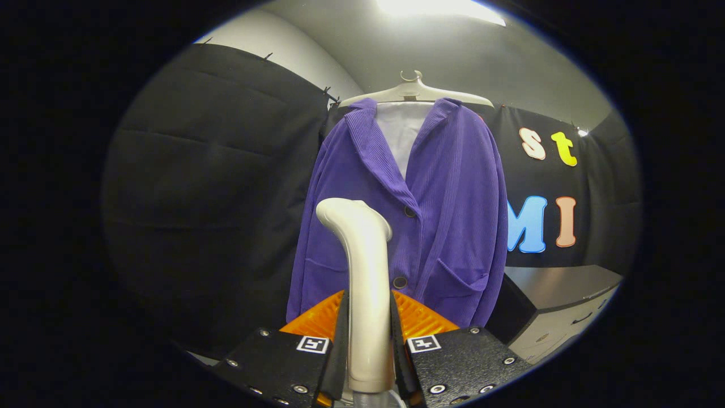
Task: Iron the clothes twice with a garment steamer, once on the left side and once on the right side.
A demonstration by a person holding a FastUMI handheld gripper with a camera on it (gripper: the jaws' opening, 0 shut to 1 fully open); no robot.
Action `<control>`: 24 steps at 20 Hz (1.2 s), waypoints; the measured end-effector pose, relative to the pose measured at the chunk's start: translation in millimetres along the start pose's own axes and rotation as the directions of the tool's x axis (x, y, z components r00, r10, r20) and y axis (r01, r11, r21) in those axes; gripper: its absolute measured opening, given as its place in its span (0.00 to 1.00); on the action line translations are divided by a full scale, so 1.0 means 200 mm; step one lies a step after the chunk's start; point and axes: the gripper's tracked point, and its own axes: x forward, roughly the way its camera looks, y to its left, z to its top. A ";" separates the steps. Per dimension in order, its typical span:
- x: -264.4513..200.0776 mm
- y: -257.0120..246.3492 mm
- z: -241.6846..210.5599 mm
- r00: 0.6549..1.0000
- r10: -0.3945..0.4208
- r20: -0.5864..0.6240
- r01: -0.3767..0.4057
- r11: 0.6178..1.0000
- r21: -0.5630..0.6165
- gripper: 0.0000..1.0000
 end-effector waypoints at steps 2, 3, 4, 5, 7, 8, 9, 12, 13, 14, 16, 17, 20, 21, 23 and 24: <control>-0.02 -0.01 -0.08 1.000 0.003 -0.027 -0.003 1.000 0.006 0.36; -0.04 -0.01 -0.12 0.999 0.008 -0.038 -0.008 1.000 0.011 0.36; -0.05 -0.01 -0.16 0.999 0.014 -0.047 -0.013 1.000 0.009 0.36; -0.06 -0.01 -0.19 0.998 0.017 -0.053 -0.016 1.000 0.008 0.36; -0.07 0.00 -0.27 0.997 0.026 -0.069 -0.026 1.000 0.007 0.36; -0.08 0.01 -0.30 0.996 0.032 -0.079 -0.031 0.999 0.007 0.36; -0.10 0.01 -0.35 0.995 0.034 -0.094 -0.034 0.999 0.006 0.36; -0.13 0.03 -0.46 0.990 0.041 -0.138 -0.039 0.999 0.022 0.36; -0.14 0.03 -0.50 0.988 0.042 -0.151 -0.039 0.999 0.025 0.36; -0.15 0.04 -0.54 0.985 0.043 -0.167 -0.039 0.999 0.026 0.36; -0.17 0.05 -0.63 0.978 0.043 -0.204 -0.039 0.999 0.022 0.36; -0.18 0.04 -0.67 0.974 0.041 -0.225 -0.037 0.999 0.019 0.36; -0.19 0.06 -0.80 0.960 0.046 -0.278 -0.042 0.999 0.021 0.36; -0.20 0.06 -0.84 0.955 0.045 -0.292 -0.041 0.999 0.019 0.36; -0.22 0.05 -0.90 0.945 0.043 -0.324 -0.040 0.999 0.017 0.36; -0.23 0.05 -0.94 0.940 0.047 -0.338 -0.043 0.999 0.021 0.36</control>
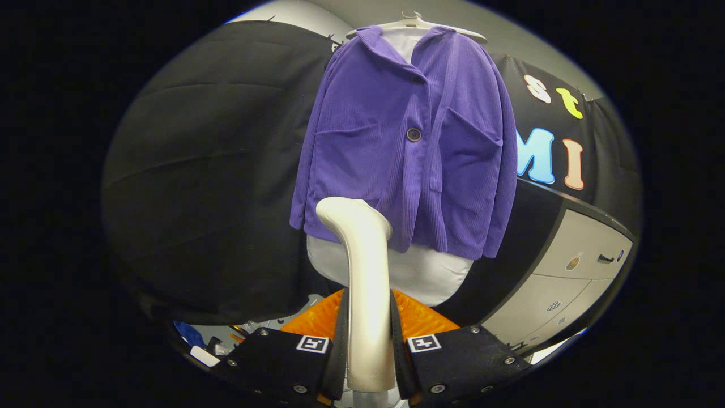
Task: Iron the clothes twice with a garment steamer, once on the left side and once on the right side.
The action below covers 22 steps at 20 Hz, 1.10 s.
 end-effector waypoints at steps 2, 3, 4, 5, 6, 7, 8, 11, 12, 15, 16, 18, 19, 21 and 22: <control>0.00 0.01 -0.04 1.000 0.012 -0.021 -0.012 1.000 0.003 0.36; -0.01 0.01 -0.04 1.000 0.016 -0.022 -0.016 1.000 0.007 0.36; -0.03 0.02 -0.04 1.000 0.019 -0.023 -0.019 1.000 0.015 0.36; -0.05 0.02 -0.04 1.000 0.020 -0.020 -0.020 0.999 0.029 0.36; -0.08 0.02 -0.05 1.000 0.020 -0.009 -0.020 0.999 0.044 0.36; -0.12 0.00 -0.02 1.000 0.015 0.005 -0.015 0.998 0.057 0.36; -0.17 -0.02 0.01 1.000 0.010 0.018 -0.011 0.998 0.069 0.36; -0.31 -0.16 0.14 0.997 -0.023 0.071 0.015 0.993 0.116 0.36; -0.36 -0.23 0.17 0.996 -0.039 0.085 0.028 0.991 0.132 0.36; -0.53 -0.49 0.27 0.986 -0.106 0.131 0.080 0.979 0.185 0.36; -0.58 -0.57 0.30 0.982 -0.126 0.138 0.096 0.974 0.205 0.36; -0.70 -0.71 0.35 0.972 -0.170 0.165 0.131 0.965 0.227 0.36; -0.77 -0.79 0.37 0.966 -0.192 0.175 0.149 0.961 0.233 0.36; -0.90 -0.93 0.38 0.951 -0.236 0.198 0.183 0.950 0.253 0.36; -0.96 -1.01 0.38 0.944 -0.259 0.206 0.202 0.944 0.261 0.36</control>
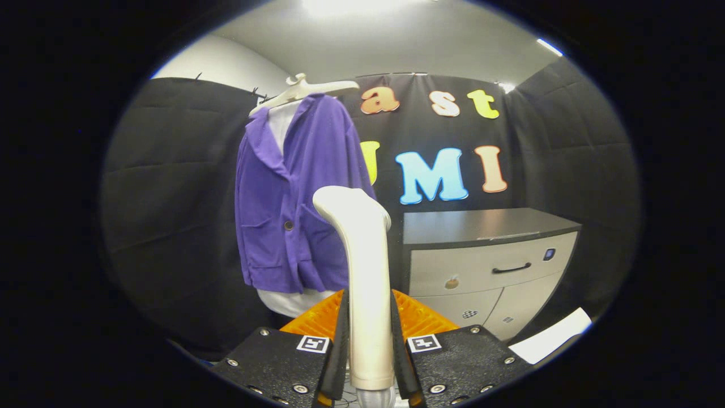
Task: Iron the clothes twice with a garment steamer, once on the left side and once on the right side.
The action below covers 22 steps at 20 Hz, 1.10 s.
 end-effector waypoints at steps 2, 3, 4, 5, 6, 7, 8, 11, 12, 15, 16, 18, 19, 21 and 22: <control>-0.08 -0.16 0.05 0.999 -0.033 0.019 0.033 0.999 0.005 0.36; -0.12 -0.25 0.07 0.999 -0.047 0.025 0.047 0.999 0.007 0.36; -0.17 -0.33 0.09 0.997 -0.061 0.039 0.061 0.998 0.014 0.36; -0.22 -0.41 0.13 0.993 -0.084 0.083 0.081 0.996 0.033 0.36; -0.25 -0.49 0.15 0.991 -0.100 0.093 0.097 0.995 0.034 0.36; -0.30 -0.56 0.15 0.989 -0.112 0.099 0.108 0.993 0.043 0.36; -0.34 -0.62 0.14 0.988 -0.122 0.100 0.117 0.992 0.054 0.36; -0.47 -0.78 0.12 0.981 -0.164 0.106 0.155 0.984 0.086 0.36; -0.51 -0.81 0.10 0.979 -0.174 0.105 0.164 0.981 0.100 0.36; -0.58 -0.90 0.08 0.973 -0.209 0.095 0.198 0.973 0.116 0.36; -0.59 -0.92 0.07 0.971 -0.219 0.092 0.208 0.971 0.118 0.36; -0.61 -0.93 0.05 0.967 -0.240 0.086 0.228 0.965 0.129 0.36; -0.62 -0.92 0.03 0.967 -0.244 0.077 0.233 0.964 0.132 0.36; -0.62 -0.88 0.00 0.967 -0.247 0.061 0.237 0.963 0.128 0.36; -0.62 -0.87 -0.01 0.967 -0.249 0.058 0.240 0.962 0.128 0.36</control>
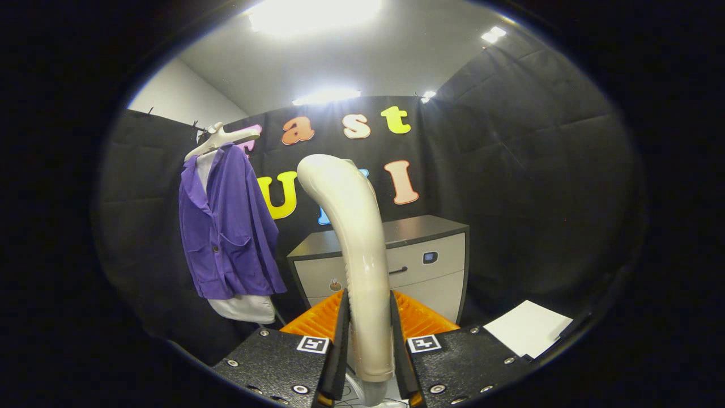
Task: Iron the clothes twice with a garment steamer, once on the left side and once on the right side.
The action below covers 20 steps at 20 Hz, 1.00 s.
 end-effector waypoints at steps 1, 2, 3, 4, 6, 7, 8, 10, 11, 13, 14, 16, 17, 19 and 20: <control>-0.01 0.02 -0.02 1.000 0.001 -0.009 -0.001 1.000 -0.001 0.36; -0.02 0.04 -0.02 1.000 0.004 -0.012 -0.004 1.000 -0.002 0.36; -0.03 0.06 -0.02 1.000 0.003 -0.012 -0.003 1.000 -0.004 0.36; -0.04 0.07 -0.02 1.000 0.001 -0.011 -0.001 1.000 -0.006 0.36; -0.06 0.12 -0.01 1.000 0.007 -0.006 -0.007 1.000 -0.011 0.36; -0.06 0.14 0.00 1.000 0.009 -0.001 -0.009 1.000 -0.018 0.36; -0.06 0.16 0.00 1.000 0.009 0.005 -0.009 1.000 -0.025 0.36; -0.07 0.20 -0.01 1.000 0.012 0.001 -0.012 0.999 -0.033 0.36; -0.07 0.20 -0.01 1.000 0.012 -0.002 -0.012 0.999 -0.034 0.36; -0.08 0.23 -0.02 1.000 0.011 -0.007 -0.011 0.999 -0.038 0.36; -0.08 0.24 -0.01 1.000 0.010 -0.007 -0.010 0.999 -0.037 0.36; -0.08 0.26 -0.01 1.000 0.007 -0.007 -0.007 0.999 -0.039 0.36; -0.08 0.27 0.00 1.000 0.007 -0.004 -0.008 0.999 -0.039 0.36; -0.08 0.29 0.02 1.000 0.011 0.004 -0.011 0.999 -0.044 0.36; -0.08 0.31 0.03 1.000 0.012 0.008 -0.011 0.999 -0.050 0.36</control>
